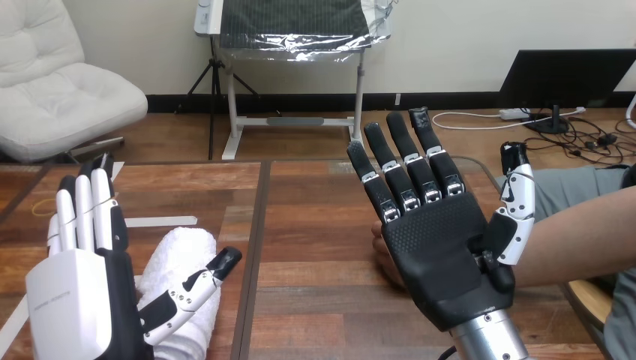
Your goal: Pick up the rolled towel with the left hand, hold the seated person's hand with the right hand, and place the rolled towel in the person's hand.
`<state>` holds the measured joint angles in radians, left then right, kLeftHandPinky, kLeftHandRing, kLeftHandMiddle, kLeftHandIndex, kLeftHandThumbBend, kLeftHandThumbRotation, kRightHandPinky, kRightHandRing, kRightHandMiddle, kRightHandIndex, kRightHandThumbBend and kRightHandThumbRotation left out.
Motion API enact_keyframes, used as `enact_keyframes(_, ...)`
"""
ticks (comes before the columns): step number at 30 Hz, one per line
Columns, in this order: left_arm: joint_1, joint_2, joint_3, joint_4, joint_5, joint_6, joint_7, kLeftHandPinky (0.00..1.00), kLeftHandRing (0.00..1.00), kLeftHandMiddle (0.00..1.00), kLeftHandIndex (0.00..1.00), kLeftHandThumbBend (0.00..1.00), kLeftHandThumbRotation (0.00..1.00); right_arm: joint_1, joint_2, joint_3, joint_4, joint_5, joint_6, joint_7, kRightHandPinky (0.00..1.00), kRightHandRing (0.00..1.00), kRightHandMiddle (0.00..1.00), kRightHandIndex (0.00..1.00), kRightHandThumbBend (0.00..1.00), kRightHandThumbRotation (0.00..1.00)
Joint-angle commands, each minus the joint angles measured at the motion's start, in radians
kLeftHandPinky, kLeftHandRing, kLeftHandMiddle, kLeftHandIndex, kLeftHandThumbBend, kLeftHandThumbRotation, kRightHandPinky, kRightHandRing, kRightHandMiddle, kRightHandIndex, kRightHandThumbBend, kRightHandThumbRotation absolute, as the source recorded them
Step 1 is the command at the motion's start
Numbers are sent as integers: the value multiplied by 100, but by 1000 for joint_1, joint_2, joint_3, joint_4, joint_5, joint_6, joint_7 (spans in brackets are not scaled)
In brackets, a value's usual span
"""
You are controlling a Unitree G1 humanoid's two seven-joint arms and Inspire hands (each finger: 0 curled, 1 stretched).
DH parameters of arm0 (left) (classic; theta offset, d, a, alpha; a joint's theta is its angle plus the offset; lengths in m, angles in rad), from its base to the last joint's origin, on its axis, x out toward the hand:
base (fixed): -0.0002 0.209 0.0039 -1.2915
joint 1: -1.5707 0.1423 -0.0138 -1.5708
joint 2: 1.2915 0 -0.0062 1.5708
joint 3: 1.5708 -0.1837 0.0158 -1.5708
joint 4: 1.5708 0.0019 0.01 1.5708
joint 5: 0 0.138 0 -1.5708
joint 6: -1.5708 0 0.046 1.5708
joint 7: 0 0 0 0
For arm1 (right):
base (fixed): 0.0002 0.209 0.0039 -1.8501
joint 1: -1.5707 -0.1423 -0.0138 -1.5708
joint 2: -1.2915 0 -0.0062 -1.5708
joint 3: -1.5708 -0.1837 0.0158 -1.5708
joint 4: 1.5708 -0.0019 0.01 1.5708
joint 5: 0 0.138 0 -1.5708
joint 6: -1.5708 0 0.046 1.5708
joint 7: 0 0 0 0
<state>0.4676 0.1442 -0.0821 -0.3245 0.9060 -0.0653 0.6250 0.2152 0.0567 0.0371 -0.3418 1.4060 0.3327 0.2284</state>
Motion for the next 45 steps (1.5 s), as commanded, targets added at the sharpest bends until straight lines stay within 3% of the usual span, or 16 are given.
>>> enact_keyframes(1, -37, -5, -11, -11, 14, -5, 8, 94, 100, 100, 100, 92, 85, -45, 59, -8, -25, 4, -2, 15, 100, 100, 100, 100, 42, 78)
enact_keyframes(8, -33, -17, -15, -24, 60, 49, -11, 94, 99, 100, 100, 93, 88, -44, 55, -8, -26, 2, -1, 15, 100, 100, 100, 100, 42, 79)
enact_keyframes(21, -35, -20, -47, -69, 206, 257, -190, 96, 97, 99, 99, 99, 98, -42, 50, -9, -24, -1, 1, 23, 100, 100, 100, 100, 42, 80)
enact_keyframes(35, -72, -8, -74, -44, 255, 357, -292, 93, 93, 95, 94, 100, 99, -43, 49, -14, -26, 0, 6, 20, 100, 100, 100, 100, 42, 80)
enact_keyframes(40, -97, -4, -83, -22, 268, 398, -356, 94, 94, 95, 95, 100, 99, -45, 46, -16, -24, -3, 6, 24, 100, 100, 100, 100, 42, 80)
enact_keyframes(45, -137, 5, -83, 40, 257, 414, -360, 94, 94, 95, 94, 100, 99, -46, 44, -19, -25, -4, 8, 21, 100, 100, 100, 100, 42, 80)
